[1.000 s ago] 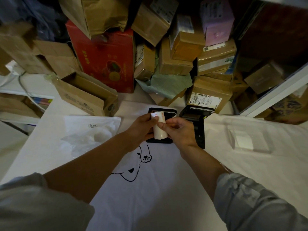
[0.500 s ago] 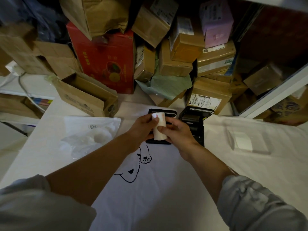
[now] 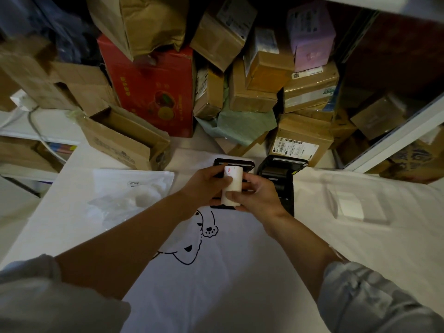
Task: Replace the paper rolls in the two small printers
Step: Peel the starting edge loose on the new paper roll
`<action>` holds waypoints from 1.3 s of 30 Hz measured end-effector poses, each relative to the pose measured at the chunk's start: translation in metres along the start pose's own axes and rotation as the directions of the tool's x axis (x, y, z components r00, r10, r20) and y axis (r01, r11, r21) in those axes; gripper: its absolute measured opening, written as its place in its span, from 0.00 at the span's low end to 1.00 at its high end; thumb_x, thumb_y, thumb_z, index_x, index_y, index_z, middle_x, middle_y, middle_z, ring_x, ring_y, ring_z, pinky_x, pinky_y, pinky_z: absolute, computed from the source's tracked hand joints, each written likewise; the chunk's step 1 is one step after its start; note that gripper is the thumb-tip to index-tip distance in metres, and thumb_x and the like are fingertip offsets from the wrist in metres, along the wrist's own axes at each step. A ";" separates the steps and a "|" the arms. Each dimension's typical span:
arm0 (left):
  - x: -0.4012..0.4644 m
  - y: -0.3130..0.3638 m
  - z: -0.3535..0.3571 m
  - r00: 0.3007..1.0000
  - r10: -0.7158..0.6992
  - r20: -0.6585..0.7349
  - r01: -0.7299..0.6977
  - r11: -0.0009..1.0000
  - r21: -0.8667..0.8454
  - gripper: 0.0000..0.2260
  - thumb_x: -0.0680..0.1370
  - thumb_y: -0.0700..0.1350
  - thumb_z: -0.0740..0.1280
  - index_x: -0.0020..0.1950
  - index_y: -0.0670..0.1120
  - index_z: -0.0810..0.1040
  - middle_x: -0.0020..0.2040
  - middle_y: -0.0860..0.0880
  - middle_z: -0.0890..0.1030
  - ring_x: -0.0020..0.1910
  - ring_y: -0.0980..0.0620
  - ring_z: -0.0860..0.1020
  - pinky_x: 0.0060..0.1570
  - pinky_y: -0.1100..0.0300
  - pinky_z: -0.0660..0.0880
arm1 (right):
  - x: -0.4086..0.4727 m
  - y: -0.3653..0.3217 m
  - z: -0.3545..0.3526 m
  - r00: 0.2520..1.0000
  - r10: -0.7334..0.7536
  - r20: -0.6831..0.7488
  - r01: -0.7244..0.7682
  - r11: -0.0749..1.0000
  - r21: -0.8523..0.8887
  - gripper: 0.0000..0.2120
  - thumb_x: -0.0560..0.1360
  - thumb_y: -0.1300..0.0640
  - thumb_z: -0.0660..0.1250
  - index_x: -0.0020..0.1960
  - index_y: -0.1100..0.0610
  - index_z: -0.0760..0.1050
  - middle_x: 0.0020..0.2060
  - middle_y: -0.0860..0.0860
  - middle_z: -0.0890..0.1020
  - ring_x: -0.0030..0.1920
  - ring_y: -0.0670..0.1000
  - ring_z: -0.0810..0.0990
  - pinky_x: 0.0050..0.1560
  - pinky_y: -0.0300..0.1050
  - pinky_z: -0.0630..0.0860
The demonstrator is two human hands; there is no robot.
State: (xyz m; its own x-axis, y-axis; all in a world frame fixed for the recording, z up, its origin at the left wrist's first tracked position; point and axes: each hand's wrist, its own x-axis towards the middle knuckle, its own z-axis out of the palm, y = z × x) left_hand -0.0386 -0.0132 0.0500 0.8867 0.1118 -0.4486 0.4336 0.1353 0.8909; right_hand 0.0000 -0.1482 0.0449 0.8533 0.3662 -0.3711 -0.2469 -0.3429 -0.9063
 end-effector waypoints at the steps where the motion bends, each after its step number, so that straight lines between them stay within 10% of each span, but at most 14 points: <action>1: 0.000 0.001 0.001 1.000 0.007 0.003 -0.007 1.000 0.026 0.15 0.79 0.40 0.64 0.65 0.49 0.74 0.48 0.50 0.81 0.46 0.54 0.81 0.37 0.65 0.80 | 0.000 0.000 0.001 1.000 -0.023 -0.011 0.023 0.999 -0.029 0.26 0.70 0.63 0.74 0.66 0.54 0.72 0.47 0.47 0.79 0.52 0.51 0.79 0.47 0.48 0.81; 15: -0.002 0.015 -0.001 0.998 0.061 -0.011 -0.059 0.987 0.147 0.16 0.78 0.39 0.61 0.66 0.47 0.73 0.47 0.49 0.81 0.44 0.55 0.81 0.37 0.65 0.80 | -0.005 -0.009 0.002 0.977 -0.203 -0.062 0.197 0.977 -0.083 0.28 0.67 0.60 0.76 0.65 0.53 0.73 0.46 0.44 0.79 0.48 0.44 0.79 0.51 0.48 0.80; 27: -0.008 0.021 -0.003 0.975 0.219 -0.034 -0.220 0.975 -0.031 0.13 0.76 0.40 0.68 0.60 0.47 0.79 0.47 0.54 0.83 0.45 0.61 0.82 0.43 0.67 0.79 | -0.009 -0.015 -0.024 0.989 -0.076 0.125 0.008 0.882 0.470 0.22 0.74 0.67 0.66 0.67 0.55 0.72 0.57 0.53 0.82 0.57 0.52 0.81 0.52 0.46 0.81; 34: -0.003 0.027 0.014 0.739 0.658 -0.149 -0.407 0.611 0.678 0.11 0.77 0.45 0.67 0.59 0.49 0.81 0.50 0.49 0.85 0.47 0.53 0.81 0.48 0.53 0.79 | -0.002 -0.027 -0.011 0.994 -0.063 -0.094 0.100 0.882 0.460 0.17 0.76 0.61 0.66 0.64 0.55 0.73 0.51 0.50 0.84 0.55 0.49 0.82 0.54 0.50 0.80; 39: -0.003 0.035 0.014 0.675 0.727 -0.130 -0.405 0.511 0.758 0.09 0.76 0.46 0.67 0.55 0.50 0.83 0.48 0.49 0.85 0.45 0.51 0.82 0.44 0.52 0.79 | -0.001 -0.028 -0.008 0.986 -0.069 -0.154 0.134 0.876 0.464 0.17 0.76 0.59 0.67 0.64 0.56 0.72 0.48 0.48 0.84 0.53 0.48 0.82 0.50 0.47 0.82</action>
State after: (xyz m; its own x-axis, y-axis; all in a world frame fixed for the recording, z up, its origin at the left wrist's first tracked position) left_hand -0.0237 -0.0224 0.0830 0.8925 0.3015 0.3355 -0.0157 -0.7225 0.6912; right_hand 0.0102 -0.1461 0.0723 0.9288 0.2512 -0.2724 -0.3154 0.1500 -0.9370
